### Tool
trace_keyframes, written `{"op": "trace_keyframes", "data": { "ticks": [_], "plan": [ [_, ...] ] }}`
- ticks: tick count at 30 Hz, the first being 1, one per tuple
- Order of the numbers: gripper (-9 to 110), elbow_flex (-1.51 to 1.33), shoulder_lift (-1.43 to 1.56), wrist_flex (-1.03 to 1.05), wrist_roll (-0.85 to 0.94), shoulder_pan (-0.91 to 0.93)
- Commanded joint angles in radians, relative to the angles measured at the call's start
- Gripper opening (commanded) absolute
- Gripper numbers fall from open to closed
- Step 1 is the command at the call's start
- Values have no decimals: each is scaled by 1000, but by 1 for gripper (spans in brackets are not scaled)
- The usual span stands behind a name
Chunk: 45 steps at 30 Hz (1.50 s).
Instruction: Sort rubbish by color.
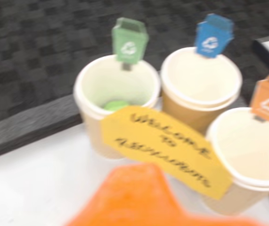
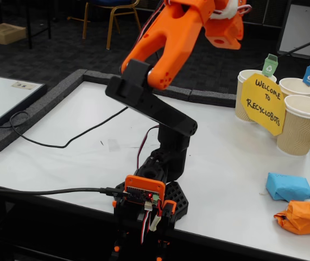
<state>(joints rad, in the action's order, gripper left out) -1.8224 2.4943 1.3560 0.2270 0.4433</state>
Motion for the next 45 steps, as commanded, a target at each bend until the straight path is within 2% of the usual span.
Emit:
{"op": "trace_keyframes", "data": {
  "ticks": [1,21,42,45],
  "plan": [
    [0,23,63,-44,-18,74],
    [0,20,63,-38,-18,252],
    [0,-196,57,-204,-3,727],
    [0,-221,54,-215,51,782]
  ]
}}
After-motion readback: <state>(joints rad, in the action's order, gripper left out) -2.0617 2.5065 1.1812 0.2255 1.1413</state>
